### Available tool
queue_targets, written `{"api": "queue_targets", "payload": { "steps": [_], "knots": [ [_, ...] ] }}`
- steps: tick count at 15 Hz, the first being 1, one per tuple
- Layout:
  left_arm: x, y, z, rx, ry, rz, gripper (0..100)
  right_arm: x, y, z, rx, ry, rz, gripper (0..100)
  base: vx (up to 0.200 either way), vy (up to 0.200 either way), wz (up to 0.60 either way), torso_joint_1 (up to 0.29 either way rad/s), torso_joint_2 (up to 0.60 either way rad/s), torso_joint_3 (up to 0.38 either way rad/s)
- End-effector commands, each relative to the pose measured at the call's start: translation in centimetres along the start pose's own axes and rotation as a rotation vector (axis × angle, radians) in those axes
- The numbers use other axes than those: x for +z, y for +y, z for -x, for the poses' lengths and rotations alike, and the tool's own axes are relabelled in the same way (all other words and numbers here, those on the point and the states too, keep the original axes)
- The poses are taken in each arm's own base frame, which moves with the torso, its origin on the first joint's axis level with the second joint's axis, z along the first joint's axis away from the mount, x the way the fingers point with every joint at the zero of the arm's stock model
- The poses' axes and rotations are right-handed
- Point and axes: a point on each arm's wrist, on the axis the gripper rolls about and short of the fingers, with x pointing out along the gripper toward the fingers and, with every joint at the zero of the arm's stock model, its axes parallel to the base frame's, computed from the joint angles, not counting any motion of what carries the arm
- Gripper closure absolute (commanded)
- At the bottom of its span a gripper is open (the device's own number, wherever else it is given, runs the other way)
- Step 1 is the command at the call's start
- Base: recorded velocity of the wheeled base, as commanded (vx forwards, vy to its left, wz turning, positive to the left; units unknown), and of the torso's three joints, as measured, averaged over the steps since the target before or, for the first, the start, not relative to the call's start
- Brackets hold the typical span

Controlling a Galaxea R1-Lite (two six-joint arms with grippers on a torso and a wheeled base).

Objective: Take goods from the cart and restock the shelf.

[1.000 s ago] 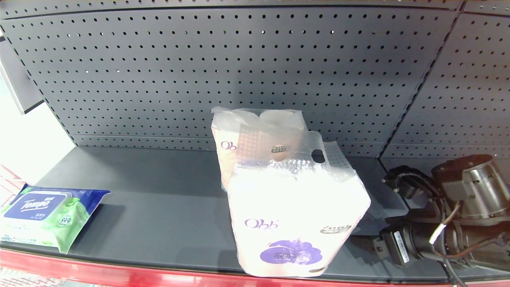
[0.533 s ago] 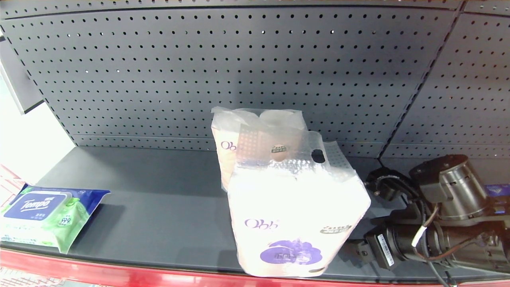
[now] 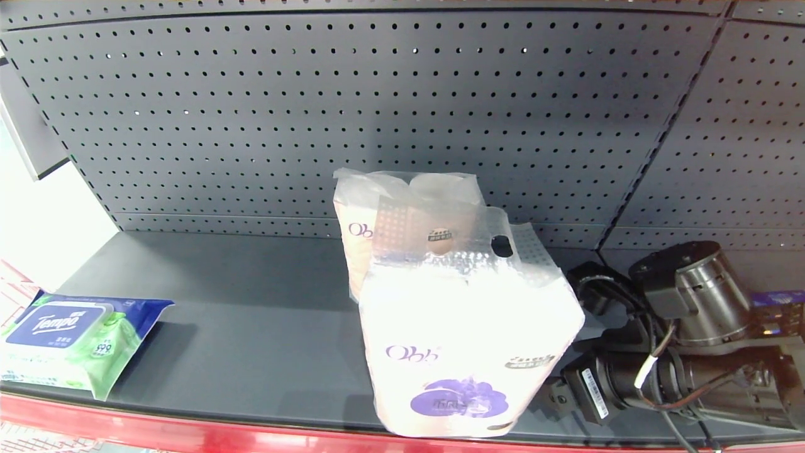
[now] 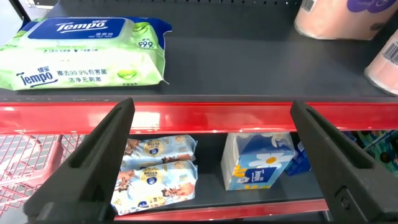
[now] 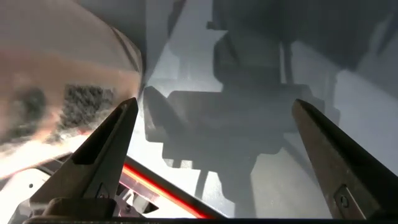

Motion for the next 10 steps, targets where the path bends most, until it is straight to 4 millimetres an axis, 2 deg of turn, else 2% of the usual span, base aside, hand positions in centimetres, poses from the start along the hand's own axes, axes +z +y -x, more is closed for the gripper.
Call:
{"api": "queue_targets", "payload": {
  "steps": [1, 10],
  "knots": [
    [0.0, 0.0, -0.01, 0.001, 0.001, 0.0, 0, 0.23, 0.33, -0.28, 0.009, 0.002, 0.008, 0, 0.0, 0.0, 0.0, 0.0, 0.0, 0.0],
    [0.0, 0.0, -0.01, 0.001, 0.001, 0.0, 0, 0.93, 1.2, -1.05, 0.025, 0.006, 0.03, 0, 0.0, 0.0, 0.0, 0.0, 0.0, 0.0]
  ]
}}
